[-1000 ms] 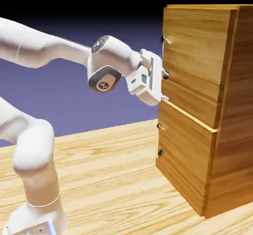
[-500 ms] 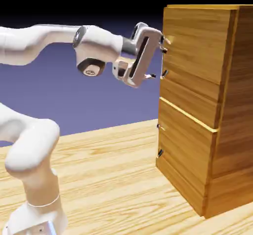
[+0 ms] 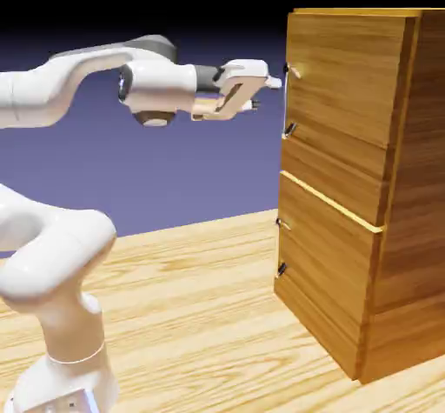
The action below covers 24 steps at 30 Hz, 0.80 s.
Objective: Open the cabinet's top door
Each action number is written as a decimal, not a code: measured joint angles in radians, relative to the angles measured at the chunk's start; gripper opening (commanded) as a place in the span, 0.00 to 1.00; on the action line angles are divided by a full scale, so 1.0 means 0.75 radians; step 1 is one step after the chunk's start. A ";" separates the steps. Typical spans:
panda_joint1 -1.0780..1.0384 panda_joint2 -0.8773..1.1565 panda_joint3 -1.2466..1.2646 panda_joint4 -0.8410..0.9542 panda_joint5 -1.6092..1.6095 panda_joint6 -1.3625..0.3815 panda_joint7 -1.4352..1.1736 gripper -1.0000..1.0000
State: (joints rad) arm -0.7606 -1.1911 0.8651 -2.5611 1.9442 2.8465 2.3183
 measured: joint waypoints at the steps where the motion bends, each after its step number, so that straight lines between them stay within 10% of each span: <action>1: -0.023 -0.019 0.026 0.007 0.058 -0.006 0.047 1.00; 14: -0.382 -0.120 0.286 0.189 0.563 -0.106 0.360 1.00; 15: -0.427 -0.112 0.303 0.219 0.582 -0.120 0.353 0.00; 24: -0.140 -0.164 0.012 -0.116 0.493 -0.487 0.203 0.00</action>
State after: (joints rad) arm -0.8657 -1.3139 0.8739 -2.6483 2.3143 2.4812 2.4707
